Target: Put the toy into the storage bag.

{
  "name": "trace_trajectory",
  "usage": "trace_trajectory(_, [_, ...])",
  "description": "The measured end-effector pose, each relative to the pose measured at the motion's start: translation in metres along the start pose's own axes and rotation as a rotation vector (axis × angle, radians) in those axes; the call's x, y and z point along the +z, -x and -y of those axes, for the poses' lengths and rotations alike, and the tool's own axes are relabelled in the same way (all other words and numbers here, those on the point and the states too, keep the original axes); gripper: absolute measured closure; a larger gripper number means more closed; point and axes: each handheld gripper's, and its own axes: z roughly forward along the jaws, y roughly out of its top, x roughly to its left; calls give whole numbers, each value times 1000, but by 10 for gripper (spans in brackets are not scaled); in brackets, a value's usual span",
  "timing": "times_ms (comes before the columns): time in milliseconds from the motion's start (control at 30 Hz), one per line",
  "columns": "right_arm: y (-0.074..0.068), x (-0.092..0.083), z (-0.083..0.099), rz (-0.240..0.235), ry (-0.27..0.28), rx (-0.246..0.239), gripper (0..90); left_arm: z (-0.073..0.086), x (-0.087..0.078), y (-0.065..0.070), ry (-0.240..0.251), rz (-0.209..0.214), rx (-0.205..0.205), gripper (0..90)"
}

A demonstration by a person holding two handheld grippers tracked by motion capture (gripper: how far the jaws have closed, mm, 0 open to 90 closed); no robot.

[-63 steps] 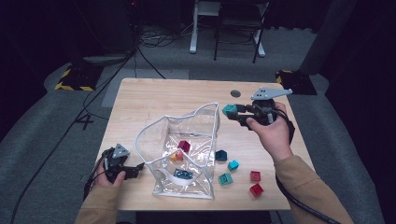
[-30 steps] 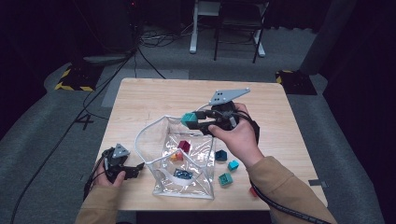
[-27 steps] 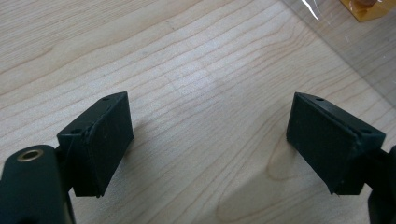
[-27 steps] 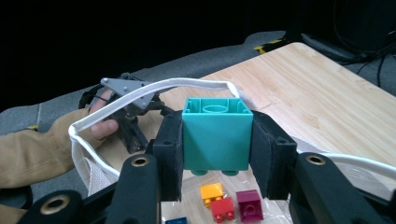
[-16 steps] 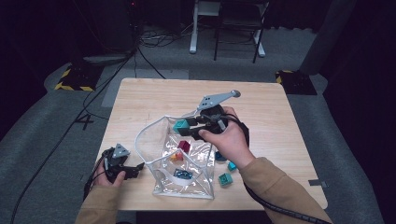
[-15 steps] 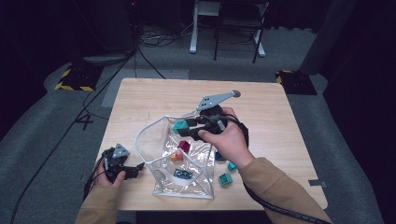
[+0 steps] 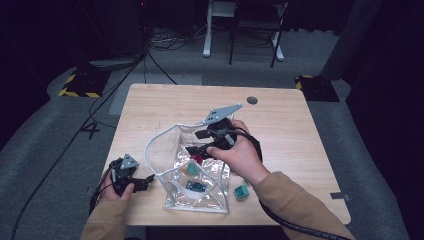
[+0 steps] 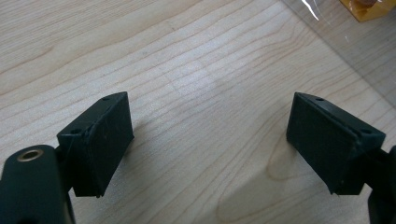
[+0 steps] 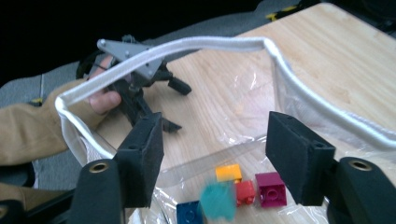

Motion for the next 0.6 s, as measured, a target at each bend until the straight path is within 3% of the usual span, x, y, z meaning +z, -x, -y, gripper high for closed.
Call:
trace_trajectory(200, [0,-18,-2,16,54,4,349,0,0,0,0,0,0,149])
trace_trajectory(600, [2,-72,20,79,121,18,347,0,0,0,-1,0,2,149])
